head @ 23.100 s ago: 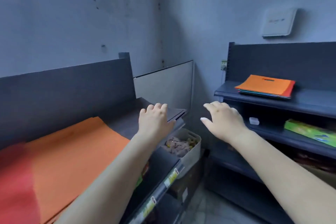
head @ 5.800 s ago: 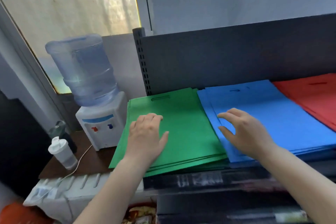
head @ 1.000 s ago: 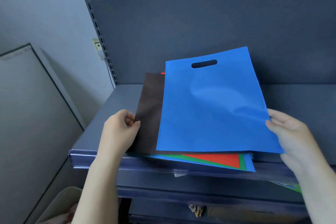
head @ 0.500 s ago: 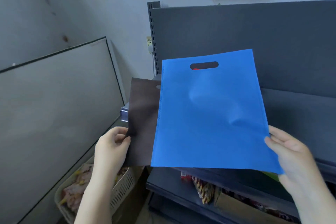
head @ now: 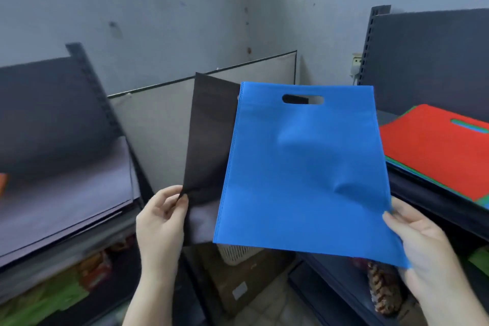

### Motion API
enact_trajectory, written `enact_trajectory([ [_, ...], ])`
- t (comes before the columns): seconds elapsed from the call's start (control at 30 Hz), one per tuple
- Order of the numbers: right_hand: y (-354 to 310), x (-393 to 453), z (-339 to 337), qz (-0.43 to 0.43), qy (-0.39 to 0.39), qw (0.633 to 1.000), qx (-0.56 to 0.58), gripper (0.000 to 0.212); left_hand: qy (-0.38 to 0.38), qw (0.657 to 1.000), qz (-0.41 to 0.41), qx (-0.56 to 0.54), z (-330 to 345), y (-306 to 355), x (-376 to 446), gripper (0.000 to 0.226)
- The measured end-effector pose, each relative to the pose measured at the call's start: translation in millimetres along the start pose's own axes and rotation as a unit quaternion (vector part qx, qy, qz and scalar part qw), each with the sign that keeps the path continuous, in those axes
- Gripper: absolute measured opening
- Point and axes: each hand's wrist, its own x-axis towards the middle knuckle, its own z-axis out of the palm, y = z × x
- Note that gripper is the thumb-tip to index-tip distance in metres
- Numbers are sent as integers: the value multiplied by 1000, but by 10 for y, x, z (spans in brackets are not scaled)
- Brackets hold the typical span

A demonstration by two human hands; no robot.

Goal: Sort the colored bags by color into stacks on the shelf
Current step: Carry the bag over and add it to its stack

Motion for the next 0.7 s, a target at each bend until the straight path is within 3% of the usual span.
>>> enact_trajectory([
  [0.13,140,-13,569,-1,-74,997,-1,55,73,997,-8,-21,-623,95,72,29],
  [0.3,344,-70,1294,18,-138,990,20,49,138,990,-14,-14,-1326,124,265,21],
  [0.7,886,-333,2755,43,-207,977,-16,35,179,972,-98,118,-2440,20,860,13],
])
